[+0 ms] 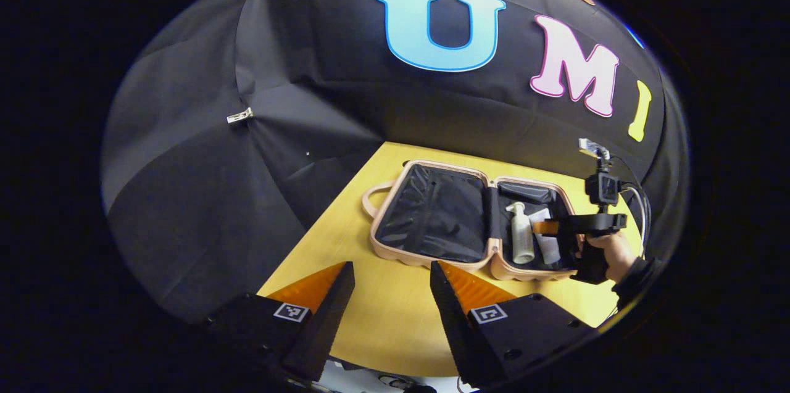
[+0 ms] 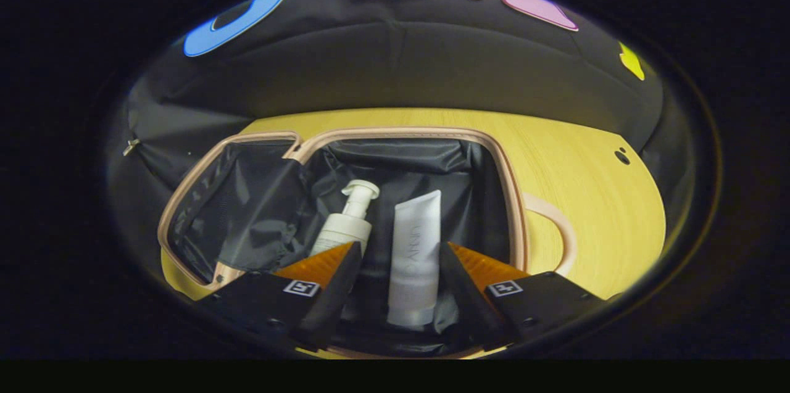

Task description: First open the suitcase, pack the skin care products into it, and then close the suitcase.

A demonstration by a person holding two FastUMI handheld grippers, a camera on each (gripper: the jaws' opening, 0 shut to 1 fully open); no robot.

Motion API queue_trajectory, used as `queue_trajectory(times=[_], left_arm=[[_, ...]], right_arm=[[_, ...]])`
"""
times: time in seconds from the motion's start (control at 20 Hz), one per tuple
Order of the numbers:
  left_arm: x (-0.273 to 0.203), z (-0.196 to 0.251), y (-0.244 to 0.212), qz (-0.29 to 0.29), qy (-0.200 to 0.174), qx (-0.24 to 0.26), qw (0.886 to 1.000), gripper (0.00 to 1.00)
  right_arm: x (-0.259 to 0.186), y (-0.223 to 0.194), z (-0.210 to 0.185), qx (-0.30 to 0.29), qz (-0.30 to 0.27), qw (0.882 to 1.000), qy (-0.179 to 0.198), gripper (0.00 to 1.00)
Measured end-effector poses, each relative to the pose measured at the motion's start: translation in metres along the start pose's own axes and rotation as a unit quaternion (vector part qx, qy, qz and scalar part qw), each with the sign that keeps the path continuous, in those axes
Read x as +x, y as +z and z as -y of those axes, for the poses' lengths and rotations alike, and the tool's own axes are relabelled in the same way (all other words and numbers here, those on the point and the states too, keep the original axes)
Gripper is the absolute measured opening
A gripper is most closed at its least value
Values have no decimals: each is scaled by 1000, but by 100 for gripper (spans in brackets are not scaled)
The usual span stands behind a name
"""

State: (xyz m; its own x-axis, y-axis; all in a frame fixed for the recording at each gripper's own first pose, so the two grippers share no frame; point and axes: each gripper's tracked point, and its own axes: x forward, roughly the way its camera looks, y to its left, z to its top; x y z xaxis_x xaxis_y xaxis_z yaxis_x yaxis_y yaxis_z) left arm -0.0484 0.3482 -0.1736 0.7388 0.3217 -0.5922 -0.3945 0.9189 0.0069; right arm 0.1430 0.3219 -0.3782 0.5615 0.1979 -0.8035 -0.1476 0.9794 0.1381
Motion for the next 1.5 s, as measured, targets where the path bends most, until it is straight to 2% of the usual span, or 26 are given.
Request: queue_trajectory(times=[0.1, 0.25, 0.35, 0.5, 0.65, 0.75, 0.8, 0.85, 1.0, 1.15, 1.3, 1.35, 1.4, 1.45, 1.5], left_arm=[[26, -7, 15, 26, -16, -9, 999, 80], [81, -41, 41, 63, 4, 4, 998, 81], [118, -42, 62, 85, -11, 4, 996, 81], [175, -42, 84, 90, -46, 7, 995, 81], [227, -46, 83, 48, -54, 3, 997, 81], [256, -45, 77, 23, -61, 6, 998, 81], [269, -47, 74, 12, -58, 10, 998, 72], [281, -51, 70, 3, -54, 14, 998, 79], [307, -46, 56, -33, -93, 13, 995, 78], [323, -52, 42, -73, -109, 53, 990, 78], [333, -51, 26, -116, -109, 101, 982, 74], [337, -50, 20, -129, -113, 114, 979, 80], [338, -44, 19, -130, -123, 117, 977, 62], [338, -43, 21, -128, -124, 120, 977, 57], [340, -46, 19, -134, -120, 128, 975, 46]], right_arm=[[-22, 14, -10, -8, 37, 999, 17, 96], [-63, 54, -12, -31, 132, 990, 33, 98], [-93, 78, -8, -50, 189, 980, 35, 97], [-134, 100, 6, -54, 240, 968, 43, 97], [-168, 120, 34, -43, 286, 957, 25, 96], [-184, 130, 55, -58, 324, 944, 1, 96], [-190, 136, 68, -76, 339, 938, -17, 97], [-196, 138, 79, -89, 348, 933, -33, 96], [-219, 146, 104, -95, 374, 920, -62, 96], [-240, 153, 132, -103, 401, 905, -98, 96], [-241, 149, 144, -101, 400, 904, -109, 96], [-240, 146, 147, -101, 398, 905, -111, 96], [-240, 143, 150, -104, 399, 904, -117, 96], [-240, 142, 151, -105, 399, 903, -120, 96], [-241, 139, 150, -105, 399, 903, -119, 96]])
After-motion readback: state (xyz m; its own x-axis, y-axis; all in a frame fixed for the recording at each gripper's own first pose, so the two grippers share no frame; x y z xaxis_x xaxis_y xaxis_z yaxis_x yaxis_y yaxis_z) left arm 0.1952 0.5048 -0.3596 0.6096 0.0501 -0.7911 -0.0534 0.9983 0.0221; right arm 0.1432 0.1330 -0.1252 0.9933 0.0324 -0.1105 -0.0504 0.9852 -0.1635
